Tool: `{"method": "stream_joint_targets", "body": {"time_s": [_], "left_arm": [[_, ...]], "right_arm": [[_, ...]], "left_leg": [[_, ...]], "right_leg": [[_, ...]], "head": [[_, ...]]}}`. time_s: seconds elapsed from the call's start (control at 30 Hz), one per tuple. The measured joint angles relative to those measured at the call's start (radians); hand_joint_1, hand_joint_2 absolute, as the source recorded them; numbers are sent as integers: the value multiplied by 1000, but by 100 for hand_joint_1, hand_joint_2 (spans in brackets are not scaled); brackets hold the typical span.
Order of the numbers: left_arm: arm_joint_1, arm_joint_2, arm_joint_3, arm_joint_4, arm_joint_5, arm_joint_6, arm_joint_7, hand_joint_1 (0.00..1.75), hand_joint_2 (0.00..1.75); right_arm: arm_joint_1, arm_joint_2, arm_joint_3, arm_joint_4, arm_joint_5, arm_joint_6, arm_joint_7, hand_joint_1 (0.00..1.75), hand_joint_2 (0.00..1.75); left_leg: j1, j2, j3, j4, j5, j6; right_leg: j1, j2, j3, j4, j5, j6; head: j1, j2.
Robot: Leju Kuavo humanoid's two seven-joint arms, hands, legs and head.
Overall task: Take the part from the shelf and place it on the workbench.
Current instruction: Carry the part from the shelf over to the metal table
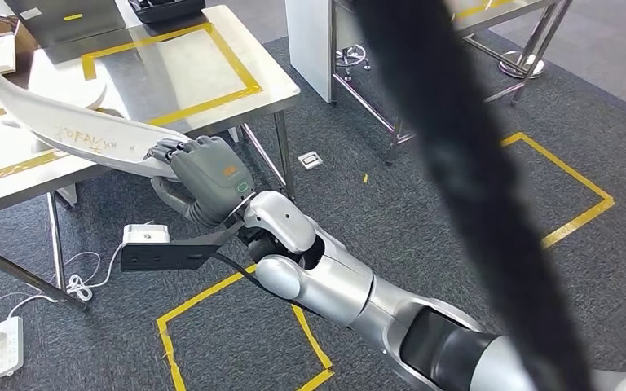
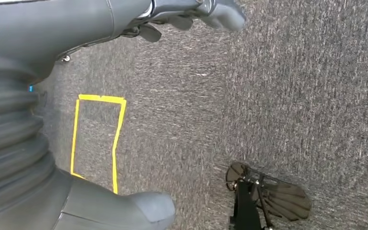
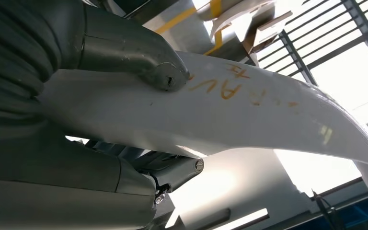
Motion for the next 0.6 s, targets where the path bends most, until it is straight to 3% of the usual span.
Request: {"method": "stream_joint_targets", "body": {"time_s": [0.07, 0.13, 0.17, 0.2, 0.23, 0.3, 0.33, 0.37, 0.43, 0.5, 0.53, 0.6], "left_arm": [[-1, 0, 0, 0, 1, 0, -1, 0, 175], [-2, 0, 0, 0, 1, 0, -1, 0, 175], [-1, 0, 0, 0, 2, 0, -1, 0, 175], [0, 0, 1, 0, 2, 0, -1, 0, 175], [1, 0, 1, 0, 2, 0, -1, 0, 175], [2, 0, 2, 0, 2, 0, -1, 0, 175], [2, 0, 2, 0, 2, 0, -1, 0, 175], [2, 0, 3, 0, 2, 0, -1, 0, 175], [2, 0, 4, 0, 2, 0, -1, 0, 175], [3, -1, 6, 0, 2, 0, -1, 0, 175], [3, -2, 7, 0, 2, 0, -1, 0, 175], [2, -3, 8, 0, 3, 0, -2, 0, 175]], "right_arm": [[-1, 1, 0, 0, 0, 0, 3, 175, 175], [-1, 1, 0, 2, -1, 1, 4, 175, 175], [-1, 1, 0, 3, -1, 1, 5, 175, 175], [0, 1, 0, 3, -1, 1, 6, 175, 175], [-1, 1, 0, 4, -1, 1, 6, 175, 175], [-1, 1, 0, 4, -1, 1, 6, 175, 175], [-2, 1, 1, 4, -1, 1, 6, 175, 175], [-3, 1, 1, 4, -1, 1, 6, 175, 175], [-4, 1, 2, 4, -1, 2, 6, 175, 175], [-6, 2, 2, 4, -1, 2, 6, 175, 175], [-8, 2, 2, 4, -2, 2, 6, 175, 175], [-9, 1, 4, 5, -4, 2, 6, 175, 175]], "left_leg": [[-6, 26, -43, 91, -43, 4], [-16, 40, -121, 232, -96, 12], [-20, 42, -150, 277, -104, 17], [-24, 42, -163, 287, -92, 24], [-29, 42, -154, 255, -61, 33], [-42, 46, -99, 127, 17, 55], [-49, 50, -72, 70, 39, 63], [-54, 52, -56, 36, 48, 67], [-60, 51, -47, 19, 40, 70], [-55, 47, -37, 9, 37, 76], [-52, 45, -29, 3, 35, 81], [-50, 42, -17, -3, 28, 92]], "right_leg": [[3, -7, 8, -4, -2, -14], [11, -15, 15, -5, -8, -23], [15, -17, 19, -5, -12, -26], [19, -19, 24, -5, -18, -29], [22, -21, 32, -5, -24, -29], [27, -24, 49, -6, -38, -27], [29, -25, 55, -6, -45, -23], [30, -26, 58, -8, -50, -18], [32, -28, 63, -16, -55, -7], [30, -28, 68, -16, -62, 5], [31, -26, 58, 7, -73, 9], [31, -21, -7, 119, -115, 16]], "head": [[-1, 0], [-2, 0], [-2, 0], [-2, 0], [-2, 0], [-2, 0], [-3, 0], [-4, 0], [-6, 0], [-6, 0], [-6, 0], [-5, 0]]}}
